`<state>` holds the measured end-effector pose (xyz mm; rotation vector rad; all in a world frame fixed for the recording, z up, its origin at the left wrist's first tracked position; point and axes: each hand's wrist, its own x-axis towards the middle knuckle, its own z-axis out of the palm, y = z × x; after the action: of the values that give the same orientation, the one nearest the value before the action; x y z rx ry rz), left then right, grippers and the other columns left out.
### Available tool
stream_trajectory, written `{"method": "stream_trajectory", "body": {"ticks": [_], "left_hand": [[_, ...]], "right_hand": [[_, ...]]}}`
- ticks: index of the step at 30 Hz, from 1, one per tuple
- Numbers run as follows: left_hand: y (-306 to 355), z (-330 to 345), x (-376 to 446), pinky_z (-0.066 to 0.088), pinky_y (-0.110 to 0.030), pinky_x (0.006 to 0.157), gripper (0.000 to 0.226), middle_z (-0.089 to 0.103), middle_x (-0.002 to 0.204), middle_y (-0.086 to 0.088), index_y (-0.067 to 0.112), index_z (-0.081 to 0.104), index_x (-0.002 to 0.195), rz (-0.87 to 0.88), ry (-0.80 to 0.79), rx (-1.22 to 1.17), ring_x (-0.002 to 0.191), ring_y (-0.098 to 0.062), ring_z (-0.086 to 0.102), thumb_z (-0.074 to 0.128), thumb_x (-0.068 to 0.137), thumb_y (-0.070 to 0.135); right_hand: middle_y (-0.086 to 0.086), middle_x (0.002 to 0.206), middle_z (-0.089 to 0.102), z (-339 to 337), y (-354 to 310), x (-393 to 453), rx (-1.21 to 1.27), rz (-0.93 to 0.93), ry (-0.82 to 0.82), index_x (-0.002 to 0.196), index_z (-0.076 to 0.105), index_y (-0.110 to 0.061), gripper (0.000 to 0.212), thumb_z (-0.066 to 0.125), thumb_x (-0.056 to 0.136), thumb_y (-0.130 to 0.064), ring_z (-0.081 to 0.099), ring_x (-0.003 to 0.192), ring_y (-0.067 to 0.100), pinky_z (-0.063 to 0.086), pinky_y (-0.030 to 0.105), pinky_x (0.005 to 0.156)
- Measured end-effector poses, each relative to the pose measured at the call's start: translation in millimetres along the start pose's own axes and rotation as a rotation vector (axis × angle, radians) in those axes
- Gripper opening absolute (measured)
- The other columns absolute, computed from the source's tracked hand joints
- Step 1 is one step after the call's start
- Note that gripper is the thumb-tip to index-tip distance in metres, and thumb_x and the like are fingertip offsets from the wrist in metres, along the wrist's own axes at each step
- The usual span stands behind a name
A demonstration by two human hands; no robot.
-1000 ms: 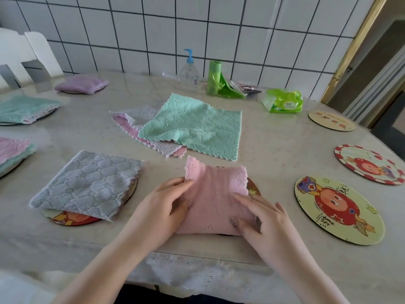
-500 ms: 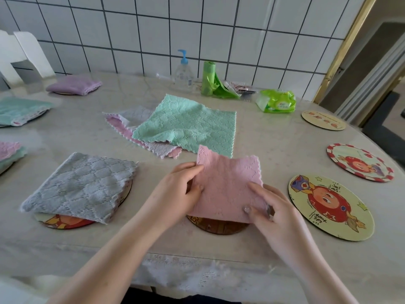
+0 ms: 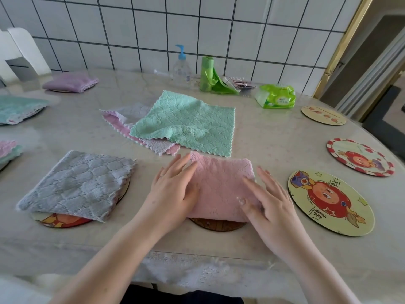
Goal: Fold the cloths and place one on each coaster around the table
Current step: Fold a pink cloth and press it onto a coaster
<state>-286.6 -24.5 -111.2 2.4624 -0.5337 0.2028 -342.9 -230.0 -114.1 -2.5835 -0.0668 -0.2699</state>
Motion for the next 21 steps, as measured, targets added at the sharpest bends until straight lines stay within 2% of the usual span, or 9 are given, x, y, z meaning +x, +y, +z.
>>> {"method": "stream_trajectory", "body": {"ticks": [2, 5, 7, 10, 12, 15, 19, 20, 21], "left_hand": [[4, 3, 2, 0.001, -0.042, 0.117, 0.053, 0.004, 0.155, 0.015, 0.025, 0.018, 0.147, 0.044, -0.085, 0.08, 0.141, -0.001, -0.008, 0.035, 0.097, 0.032], [3, 10, 7, -0.004, -0.045, 0.116, 0.06, -0.005, 0.156, 0.009, 0.023, 0.006, 0.148, -0.012, -0.27, 0.233, 0.142, -0.007, -0.009, 0.025, 0.096, 0.047], [0, 11, 9, -0.005, -0.044, 0.116, 0.066, -0.011, 0.156, 0.008, 0.022, 0.001, 0.148, -0.065, -0.333, 0.267, 0.142, -0.008, -0.008, 0.022, 0.094, 0.052], [-2, 12, 9, -0.005, -0.04, 0.117, 0.069, -0.014, 0.155, 0.005, 0.021, -0.004, 0.148, -0.082, -0.33, 0.285, 0.142, -0.009, -0.01, 0.022, 0.093, 0.054], [-3, 10, 11, -0.003, -0.04, 0.117, 0.071, -0.012, 0.156, 0.006, 0.022, -0.003, 0.148, -0.061, -0.347, 0.298, 0.143, -0.009, -0.008, 0.024, 0.092, 0.056], [-8, -12, 20, 0.003, -0.039, 0.118, 0.07, -0.002, 0.156, 0.01, 0.025, 0.004, 0.148, -0.01, -0.372, 0.339, 0.143, -0.009, 0.001, 0.028, 0.09, 0.057], [-35, -49, 46, 0.013, -0.034, 0.114, 0.073, 0.019, 0.154, 0.007, 0.027, 0.022, 0.146, 0.006, -0.251, 0.455, 0.141, -0.01, 0.017, 0.021, 0.085, 0.066], [-41, -56, 54, 0.015, -0.035, 0.113, 0.082, 0.024, 0.153, 0.005, 0.028, 0.027, 0.144, -0.011, -0.249, 0.459, 0.14, -0.012, 0.019, 0.012, 0.079, 0.076], [-48, -62, 61, 0.016, -0.037, 0.113, 0.102, 0.025, 0.152, 0.003, 0.03, 0.032, 0.141, -0.022, -0.265, 0.463, 0.14, -0.015, 0.018, -0.004, 0.064, 0.087]], "right_hand": [[-0.023, 0.151, 0.003, 0, -1, 4, -0.099, -0.012, -0.073, 0.14, 0.027, -0.043, 0.079, 0.009, 0.073, -0.079, -0.013, 0.138, -0.005, -0.004, 0.046, 0.117], [-0.021, 0.154, -0.002, 5, -1, 5, -0.267, -0.003, -0.146, 0.145, 0.013, -0.04, 0.105, -0.02, 0.056, -0.084, -0.02, 0.133, -0.006, -0.013, 0.046, 0.113], [-0.02, 0.155, -0.006, 9, 1, 4, -0.348, 0.005, -0.147, 0.146, 0.004, -0.038, 0.105, -0.028, 0.055, -0.08, -0.018, 0.138, 0.0, -0.013, 0.048, 0.112], [-0.02, 0.155, -0.004, 9, 1, 3, -0.404, 0.011, -0.174, 0.147, 0.002, -0.037, 0.111, -0.033, 0.05, -0.079, -0.013, 0.142, 0.006, -0.011, 0.049, 0.112], [-0.023, 0.154, 0.002, 2, 0, 7, -0.363, 0.01, -0.196, 0.146, 0.01, -0.038, 0.111, -0.028, 0.052, -0.082, -0.008, 0.142, 0.003, -0.009, 0.049, 0.113], [-0.026, 0.147, 0.026, -16, -6, 25, -0.23, 0.011, -0.185, 0.139, 0.034, -0.039, 0.09, -0.003, 0.065, -0.075, 0.008, 0.14, 0.0, -0.005, 0.049, 0.113], [-0.017, 0.144, 0.037, -18, -3, 74, -0.071, -0.076, -0.165, 0.133, 0.047, -0.033, 0.078, 0.014, 0.074, -0.071, 0.022, 0.138, 0.004, 0.009, 0.048, 0.116], [-0.013, 0.145, 0.038, -14, -1, 88, -0.041, -0.103, -0.182, 0.132, 0.049, -0.031, 0.076, 0.016, 0.077, -0.073, 0.025, 0.137, 0.006, 0.015, 0.046, 0.115], [-0.01, 0.146, 0.038, -9, 1, 102, -0.038, -0.125, -0.215, 0.13, 0.051, -0.031, 0.073, 0.018, 0.079, -0.072, 0.027, 0.137, 0.008, 0.018, 0.043, 0.114]]}}
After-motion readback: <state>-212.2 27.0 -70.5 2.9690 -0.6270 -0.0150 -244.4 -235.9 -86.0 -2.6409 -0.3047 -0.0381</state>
